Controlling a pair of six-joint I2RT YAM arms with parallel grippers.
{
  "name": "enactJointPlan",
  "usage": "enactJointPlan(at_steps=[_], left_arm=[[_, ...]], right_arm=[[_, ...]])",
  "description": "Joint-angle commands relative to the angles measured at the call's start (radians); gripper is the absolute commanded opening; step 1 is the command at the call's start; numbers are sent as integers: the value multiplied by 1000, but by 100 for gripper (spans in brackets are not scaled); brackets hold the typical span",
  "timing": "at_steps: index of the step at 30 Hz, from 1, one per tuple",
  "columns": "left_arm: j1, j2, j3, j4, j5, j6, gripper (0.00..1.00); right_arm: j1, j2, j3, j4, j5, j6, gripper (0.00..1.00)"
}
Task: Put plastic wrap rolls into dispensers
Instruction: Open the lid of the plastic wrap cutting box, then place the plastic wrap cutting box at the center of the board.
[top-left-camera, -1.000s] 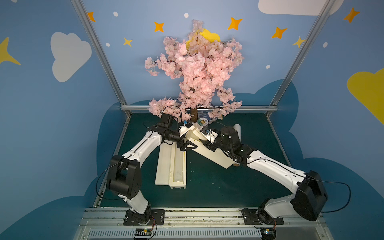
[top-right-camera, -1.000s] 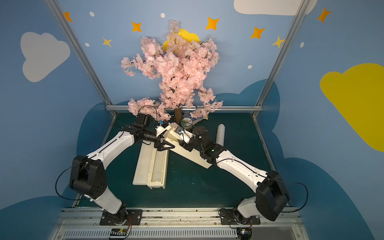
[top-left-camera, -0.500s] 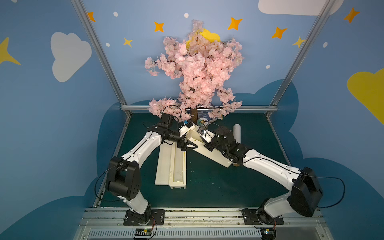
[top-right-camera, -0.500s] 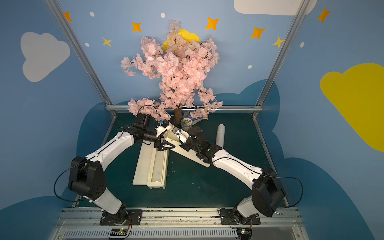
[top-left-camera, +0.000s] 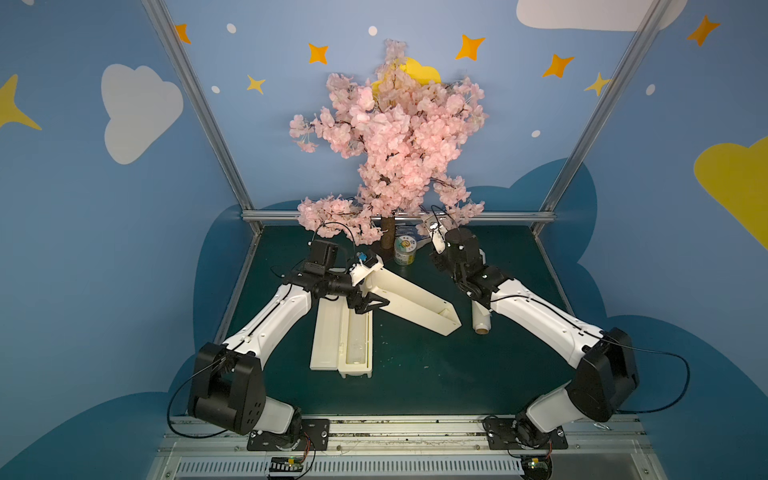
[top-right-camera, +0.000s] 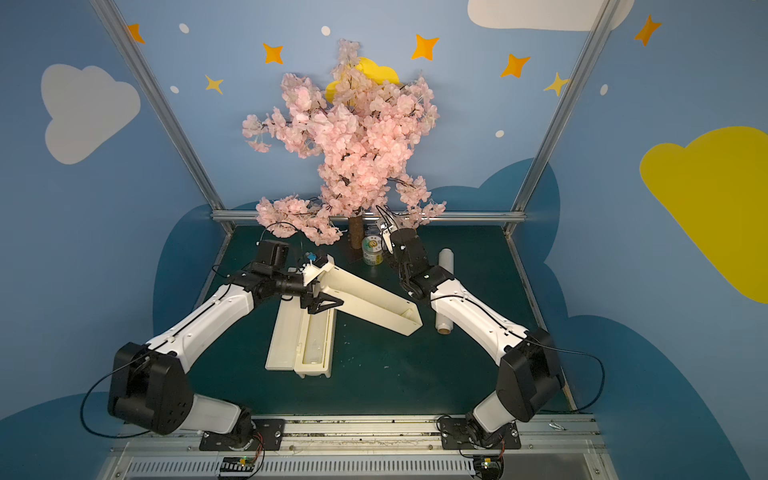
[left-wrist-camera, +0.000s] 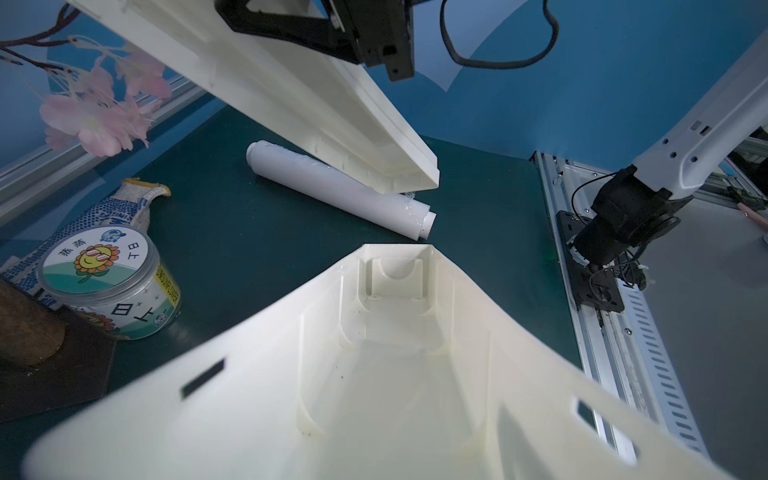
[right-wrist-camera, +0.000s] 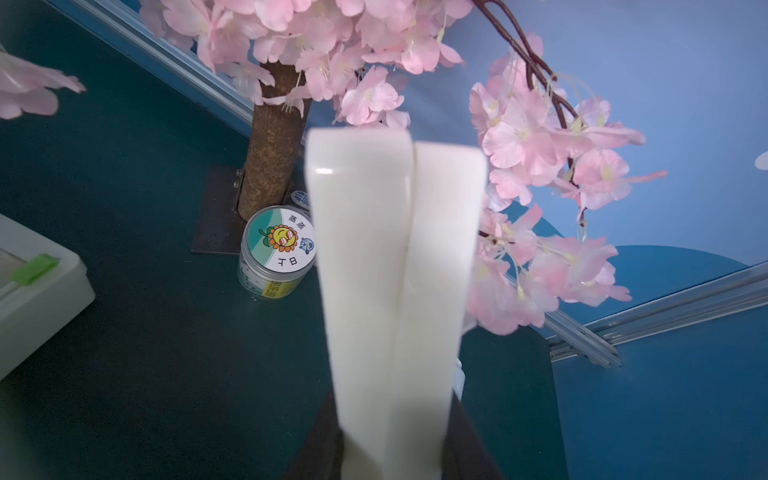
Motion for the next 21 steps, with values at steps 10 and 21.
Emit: enactJointPlan(at_steps=[10,21], left_arm=[[-24,150,91,136,32,-115,63],[-168,277,41,367,-147,-212,65]], right_arm=[[-19,-103,-88,229,74,-320,6],[-316,-51,-187,300,68,-362,1]])
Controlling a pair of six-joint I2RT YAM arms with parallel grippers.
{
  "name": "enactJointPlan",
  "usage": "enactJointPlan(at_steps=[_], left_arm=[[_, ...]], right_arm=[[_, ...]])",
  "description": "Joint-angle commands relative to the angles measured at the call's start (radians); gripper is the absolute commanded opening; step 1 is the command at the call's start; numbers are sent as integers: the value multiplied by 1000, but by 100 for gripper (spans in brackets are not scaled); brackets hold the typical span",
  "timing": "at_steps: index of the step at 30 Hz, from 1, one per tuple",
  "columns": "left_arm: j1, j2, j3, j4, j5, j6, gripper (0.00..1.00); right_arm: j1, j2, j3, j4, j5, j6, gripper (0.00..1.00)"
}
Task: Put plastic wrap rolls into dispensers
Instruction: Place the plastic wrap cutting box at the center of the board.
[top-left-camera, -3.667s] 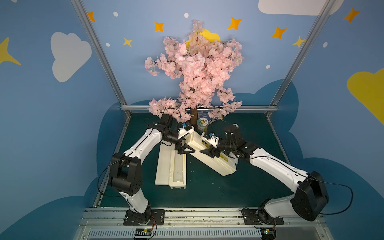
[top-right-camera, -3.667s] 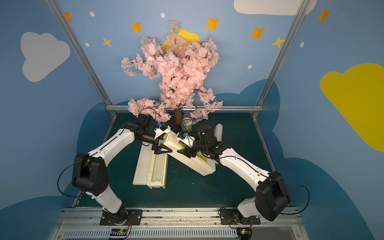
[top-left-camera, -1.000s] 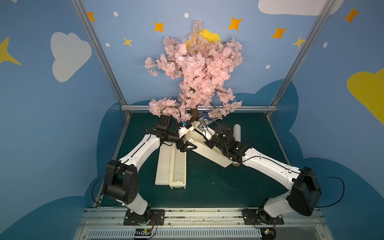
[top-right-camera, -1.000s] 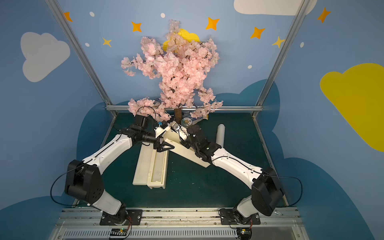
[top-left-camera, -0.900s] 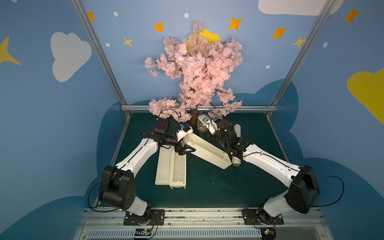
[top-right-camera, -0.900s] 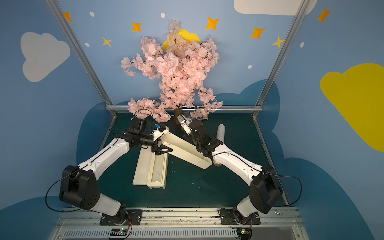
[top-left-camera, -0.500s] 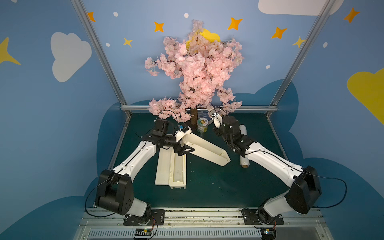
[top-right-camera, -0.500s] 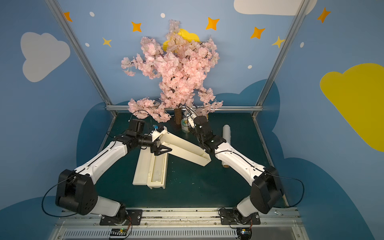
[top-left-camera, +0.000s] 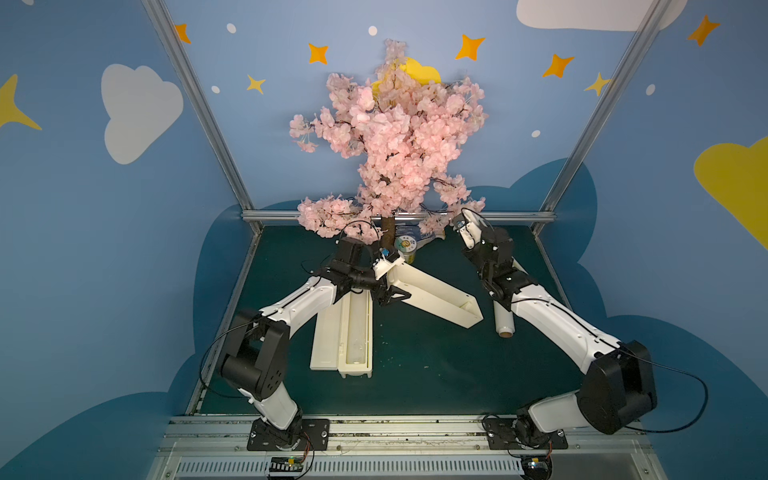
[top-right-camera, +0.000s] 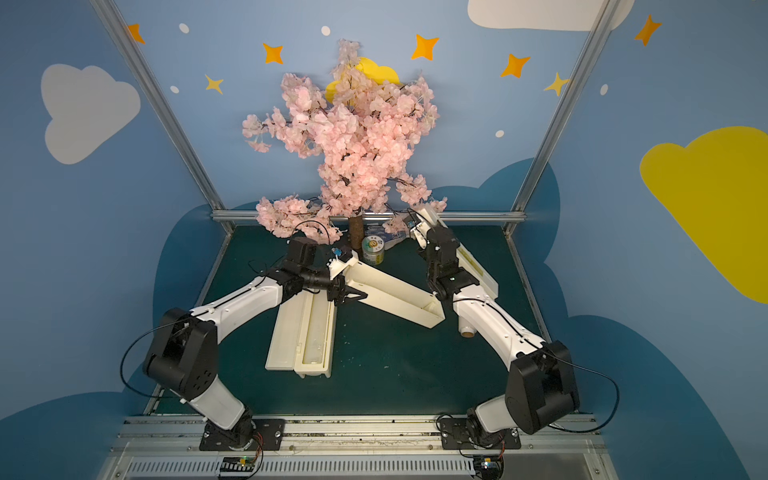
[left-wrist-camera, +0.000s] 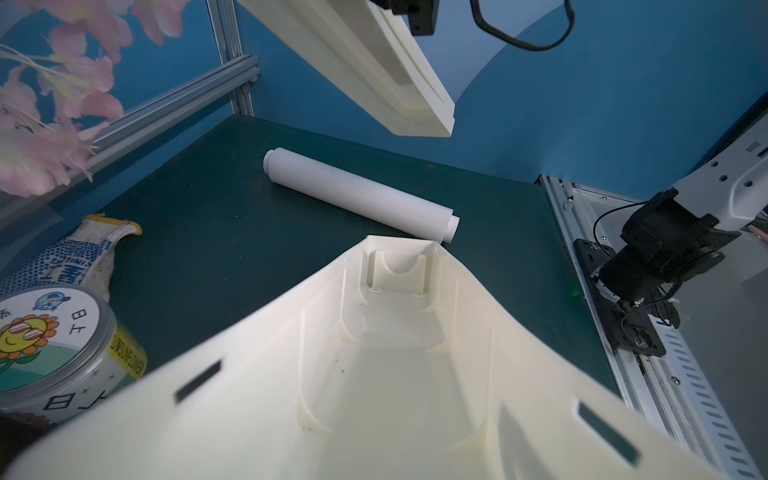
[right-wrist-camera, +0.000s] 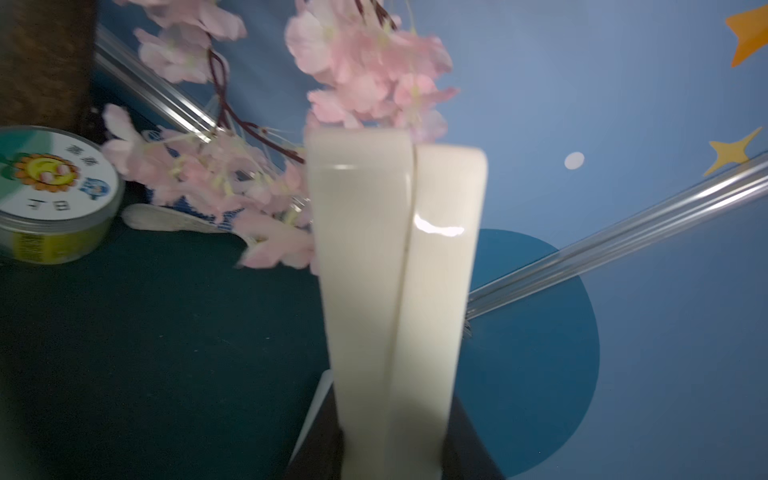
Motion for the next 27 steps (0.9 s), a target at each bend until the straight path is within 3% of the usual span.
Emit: enactJointPlan(at_steps=[1,7,17,25,27], left_arm=[[-52,51,-15,54,-139,-48,65],[-142,145,18,87,-253,-83,69],[-141,245,67,42,-375,-69,78],[-130,219,67,-46,-455,-42,99],[-127,208,70,-66,-470,-34,100]], right_arm=[[-85,44,-47,84,-8,-19,1],[-174,110,-94,93,-138,54,2],[-171,95,-143,77,-261,99,1],[-171,80,-176,56,-295,145,2],[-172,77,-174,48,-286,150,2]])
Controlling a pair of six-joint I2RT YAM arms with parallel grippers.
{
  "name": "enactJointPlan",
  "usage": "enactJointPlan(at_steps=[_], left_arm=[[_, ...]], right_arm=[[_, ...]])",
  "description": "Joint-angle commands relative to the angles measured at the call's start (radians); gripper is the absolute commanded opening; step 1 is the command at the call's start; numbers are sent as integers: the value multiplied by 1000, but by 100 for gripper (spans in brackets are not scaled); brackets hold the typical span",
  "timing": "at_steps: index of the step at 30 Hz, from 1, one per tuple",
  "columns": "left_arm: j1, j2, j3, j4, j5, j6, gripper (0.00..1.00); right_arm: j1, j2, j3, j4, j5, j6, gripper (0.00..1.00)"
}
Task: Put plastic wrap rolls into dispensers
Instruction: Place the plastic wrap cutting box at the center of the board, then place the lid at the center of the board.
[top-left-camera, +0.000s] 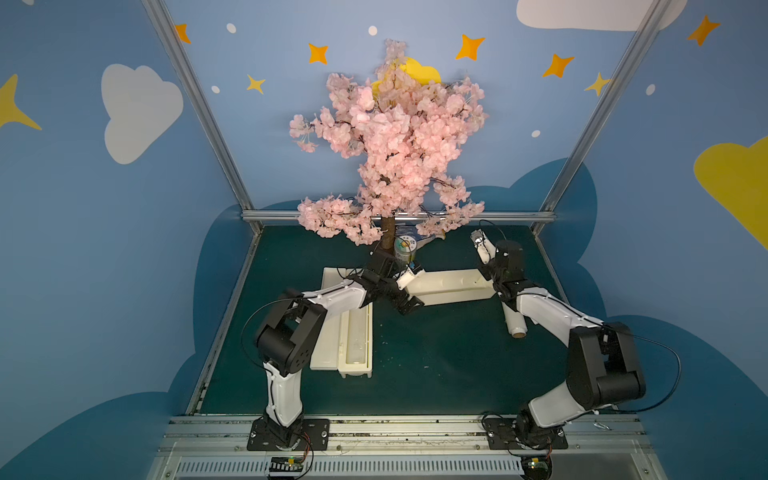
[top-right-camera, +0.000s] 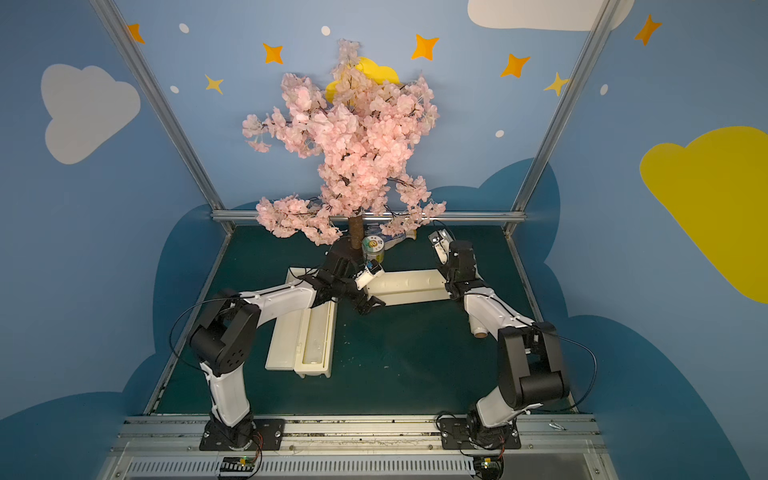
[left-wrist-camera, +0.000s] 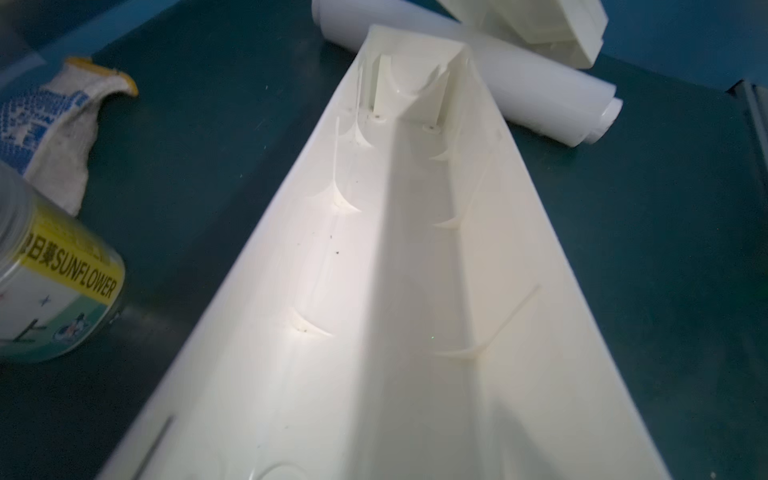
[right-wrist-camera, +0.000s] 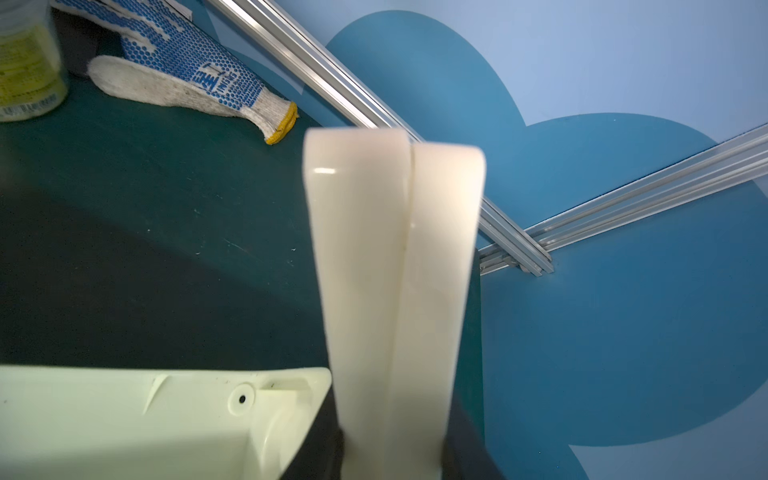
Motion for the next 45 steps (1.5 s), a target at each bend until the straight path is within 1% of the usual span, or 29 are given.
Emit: enactJointPlan(at_steps=[1,5,7,10,11,13,14,17,19,21,25,30,32,34,36,37,38,40,43,45], left_arm=[[11,-20,0,-82,-66,26,100],[24,-49,-3,-103,-60,45,100],[31,-67,4,-129,-62,43,100],[57,-137,13,-153,-69,-31,100],[71,-169,15,-158,-69,-68,100],[104,-229,20,-169,-85,-144,100],[125,-258,24,-180,-90,-176,100],[191,-320,22,-194,-64,-246,100],[232,-352,17,-204,-44,-270,100],[262,-376,19,-230,-33,-285,100],[305,-425,-1,-255,-25,-281,100],[319,-457,-30,-241,-5,-248,100],[321,-456,-30,-250,-8,-242,100],[321,-459,-34,-254,-10,-236,100],[321,-462,-46,-245,-12,-235,100],[321,-463,-51,-239,-11,-234,100],[322,-464,-52,-237,-11,-234,100],[321,-462,-49,-237,-10,-234,100],[323,-458,-47,-233,-13,-231,100],[323,-456,-44,-232,-15,-228,100]], right_arm=[[10,-31,-11,-21,-29,49,2],[27,-71,-22,-43,-30,43,2],[55,-97,-21,-74,-4,15,2],[128,-172,-45,-114,1,-38,2],[162,-208,-56,-142,-13,-66,3],[220,-269,-72,-216,-82,-125,3],[253,-297,-88,-222,-107,-146,3],[354,-354,-143,-190,-86,-207,4],[401,-378,-163,-189,-101,-217,4],[445,-392,-169,-214,-114,-190,5],[573,-382,-185,-246,-81,-146,6],[695,-298,-210,-239,-31,-143,5],[742,-241,-197,-277,29,-141,5],[784,-192,-176,-318,103,-124,7],[819,-134,-169,-317,176,-126,8],[830,-105,-171,-315,192,-135,11],[848,-79,-168,-323,204,-140,16],[878,-41,-136,-368,221,-115,32],[906,-21,-85,-479,170,-41,50],[915,-18,-63,-530,132,-1,71]])
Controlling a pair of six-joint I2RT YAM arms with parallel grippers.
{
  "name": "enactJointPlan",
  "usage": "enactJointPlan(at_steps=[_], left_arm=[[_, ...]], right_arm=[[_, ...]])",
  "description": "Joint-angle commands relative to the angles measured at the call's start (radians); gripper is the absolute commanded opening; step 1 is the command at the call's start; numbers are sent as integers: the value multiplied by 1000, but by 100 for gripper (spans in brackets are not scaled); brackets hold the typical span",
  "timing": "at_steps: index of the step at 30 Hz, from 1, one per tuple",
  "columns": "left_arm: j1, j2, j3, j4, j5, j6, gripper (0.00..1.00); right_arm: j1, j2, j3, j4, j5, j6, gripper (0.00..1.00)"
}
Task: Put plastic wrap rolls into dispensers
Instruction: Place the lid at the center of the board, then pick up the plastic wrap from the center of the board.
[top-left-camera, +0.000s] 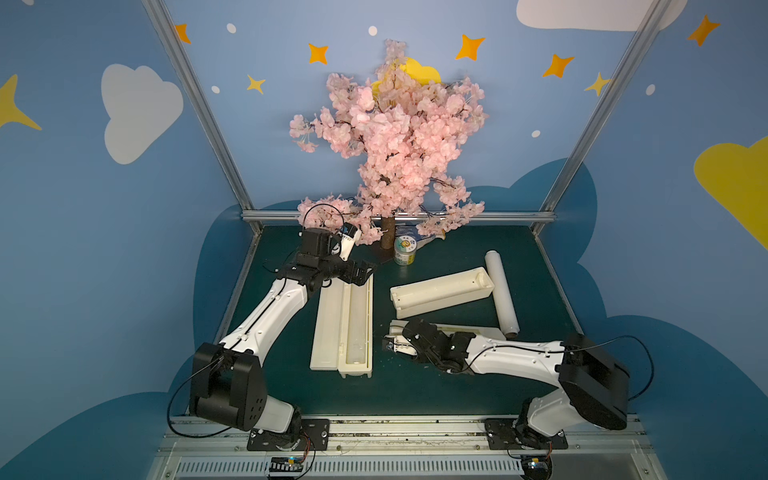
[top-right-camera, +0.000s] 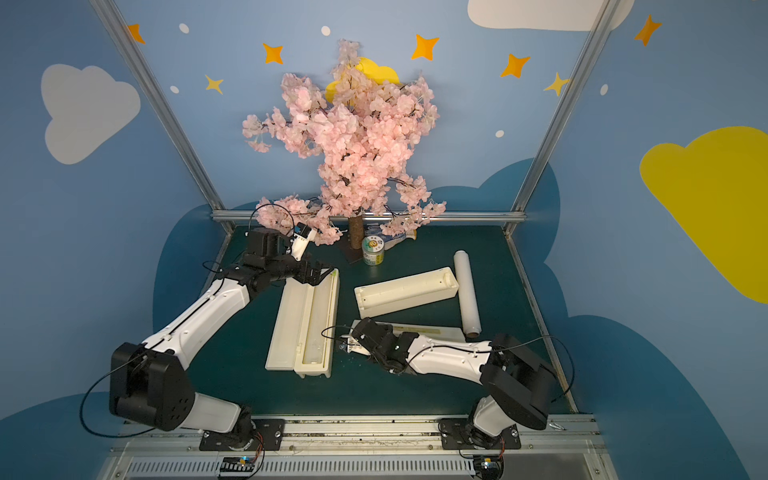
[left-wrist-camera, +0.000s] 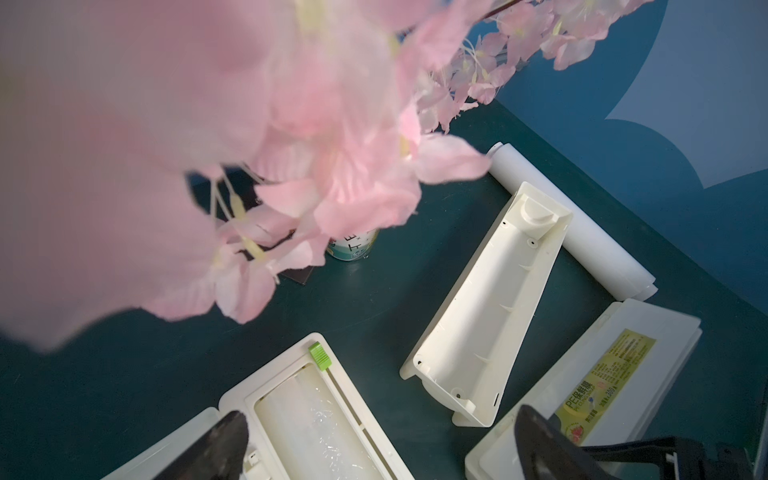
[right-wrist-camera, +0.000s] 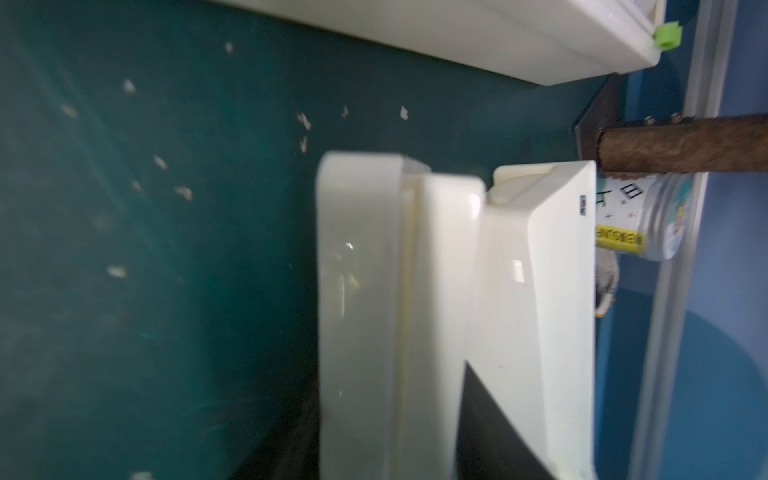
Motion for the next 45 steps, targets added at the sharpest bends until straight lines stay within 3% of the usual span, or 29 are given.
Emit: enactJointPlan(at_steps=[1,5,10,15,19,23,27,38,45], left_arm=[[5,-11,10,-3,12,13,100],[7,-5,15,-2,18,16,100],[7,4,24,-6,28,12,100],[7,16,33,4,45,-6,100],[5,25,33,22,64,-23,100],[-6,47,37,27,92,-18,100],[-39,93,71,-4,93,9,100],[-119,224,198,-61,36,25,100],[-134,258,219,-69,11,24,100]], right_arm=[[25,1,76,-145,-47,100,82],[25,-1,135,-279,-155,145,85],[-54,-99,170,-316,-174,235,86],[-354,-165,261,-382,-235,435,87],[-613,-129,348,-503,-244,567,87],[-880,-102,387,-528,-349,686,86],[-1073,-6,446,-556,-431,769,80],[-1227,379,686,-645,-479,765,77],[-1222,533,831,-693,-518,711,73]])
